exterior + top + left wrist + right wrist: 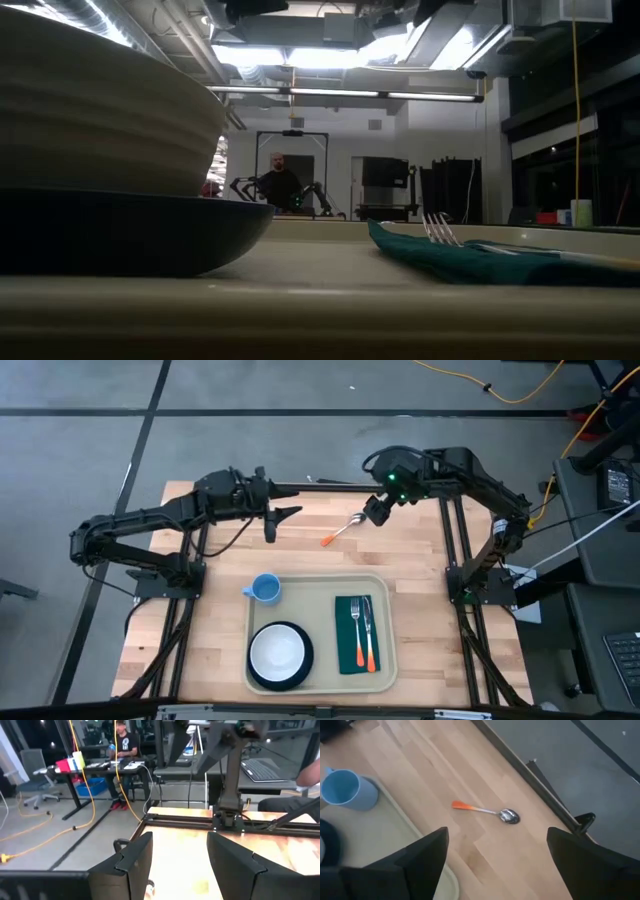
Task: Set up tray
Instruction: Put the orange spoon on top of the green napkin to the left of the orange fork
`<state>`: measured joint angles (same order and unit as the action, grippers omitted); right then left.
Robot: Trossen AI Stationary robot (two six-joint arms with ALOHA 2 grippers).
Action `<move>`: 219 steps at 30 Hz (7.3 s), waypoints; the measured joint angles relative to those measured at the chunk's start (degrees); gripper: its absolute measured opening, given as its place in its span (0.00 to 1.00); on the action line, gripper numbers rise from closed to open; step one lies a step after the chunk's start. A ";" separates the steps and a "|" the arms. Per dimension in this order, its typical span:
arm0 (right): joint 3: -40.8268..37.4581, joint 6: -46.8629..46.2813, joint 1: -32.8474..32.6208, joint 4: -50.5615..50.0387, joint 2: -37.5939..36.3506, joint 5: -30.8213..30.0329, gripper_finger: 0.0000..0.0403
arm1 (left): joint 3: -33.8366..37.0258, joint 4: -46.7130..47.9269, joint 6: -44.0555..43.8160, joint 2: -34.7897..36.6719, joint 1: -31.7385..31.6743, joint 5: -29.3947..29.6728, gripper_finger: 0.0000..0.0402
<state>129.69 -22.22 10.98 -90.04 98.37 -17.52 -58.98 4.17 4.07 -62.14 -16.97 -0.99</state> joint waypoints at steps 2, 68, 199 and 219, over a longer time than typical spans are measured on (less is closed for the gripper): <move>0.00 1.00 0.44 0.00 0.00 0.05 0.85 | 0.00 -0.61 0.35 0.05 0.00 -0.03 0.45; -30.73 2.92 11.12 32.26 -33.45 21.66 0.85 | -21.32 12.07 -1.88 -49.65 -5.88 -3.97 0.45; -24.16 33.33 6.10 45.57 -24.64 15.51 0.85 | -42.21 25.62 -25.96 -18.60 -17.34 -47.19 0.01; -21.70 39.45 1.90 43.91 -21.79 11.10 0.85 | -40.73 9.77 -42.95 -30.16 -17.86 -68.01 0.02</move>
<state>107.98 17.23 12.88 -46.13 76.58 -6.42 -99.71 13.94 -38.88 -92.30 -34.83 -69.00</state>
